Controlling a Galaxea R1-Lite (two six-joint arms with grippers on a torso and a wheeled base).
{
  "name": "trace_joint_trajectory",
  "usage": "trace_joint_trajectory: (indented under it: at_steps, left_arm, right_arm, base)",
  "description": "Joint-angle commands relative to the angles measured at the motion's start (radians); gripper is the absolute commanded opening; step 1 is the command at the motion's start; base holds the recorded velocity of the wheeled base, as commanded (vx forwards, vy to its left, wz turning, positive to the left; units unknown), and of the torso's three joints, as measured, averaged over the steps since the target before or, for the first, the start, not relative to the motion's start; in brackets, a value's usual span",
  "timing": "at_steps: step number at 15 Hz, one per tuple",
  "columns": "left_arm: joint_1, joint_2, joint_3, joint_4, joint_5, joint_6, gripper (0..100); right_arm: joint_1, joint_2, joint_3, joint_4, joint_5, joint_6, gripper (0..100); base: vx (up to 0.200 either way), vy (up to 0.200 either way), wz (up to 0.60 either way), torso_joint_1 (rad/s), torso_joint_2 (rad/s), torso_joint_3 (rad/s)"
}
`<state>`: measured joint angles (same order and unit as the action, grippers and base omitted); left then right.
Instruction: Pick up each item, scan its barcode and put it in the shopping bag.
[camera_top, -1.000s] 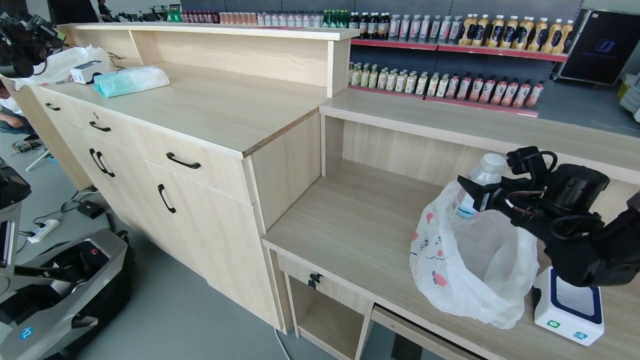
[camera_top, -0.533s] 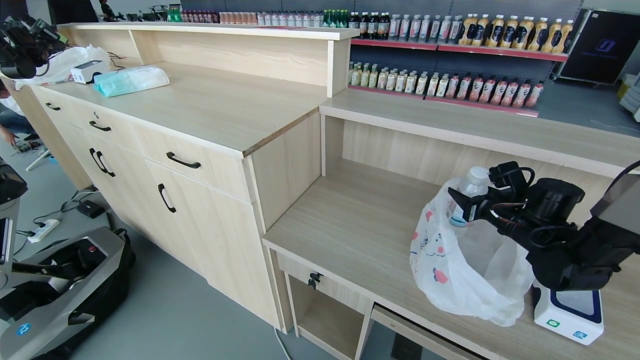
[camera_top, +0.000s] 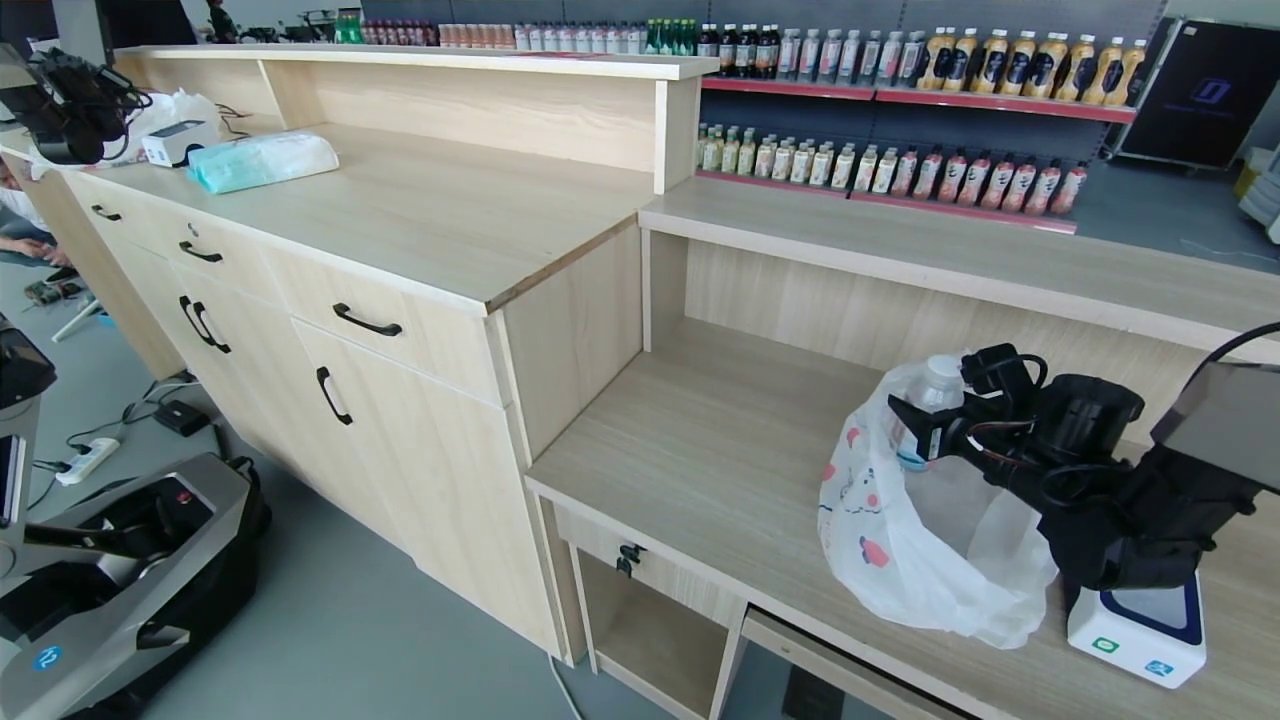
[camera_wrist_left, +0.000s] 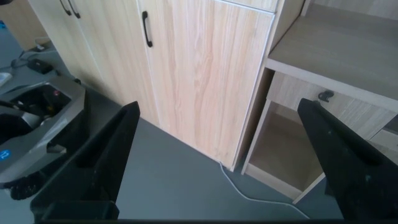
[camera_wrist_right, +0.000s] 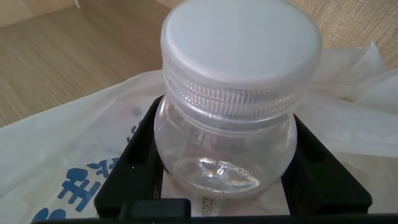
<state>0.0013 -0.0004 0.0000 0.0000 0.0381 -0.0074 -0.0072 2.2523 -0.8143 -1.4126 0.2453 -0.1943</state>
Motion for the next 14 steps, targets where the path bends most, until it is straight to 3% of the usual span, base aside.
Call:
trace_joint_trajectory:
  at_steps: [1,8,9,14]
  left_arm:
    - [0.000,0.000,0.000,0.000,0.000,0.000,100]
    - [0.000,0.000,0.000,0.000,0.000,0.000,100]
    - [0.000,0.000,0.000,0.000,0.000,0.000,100]
    - [0.000,0.000,0.000,0.000,0.000,0.000,100]
  right_arm:
    - [-0.002,0.013,0.000,0.000,0.000,-0.001,0]
    - [-0.004,0.015,0.004,0.004,0.000,0.001,0]
    - [-0.002,0.015,0.004,0.007,0.000,-0.001,100]
    - [-0.002,-0.020,0.001,0.014,0.008,0.003,100]
  base:
    - [0.000,0.000,0.00,0.000,0.00,0.000]
    - [0.000,0.000,0.00,0.000,0.00,0.000]
    - [0.000,0.000,0.00,0.000,0.00,0.000]
    - [0.000,0.000,0.00,0.000,0.00,0.000]
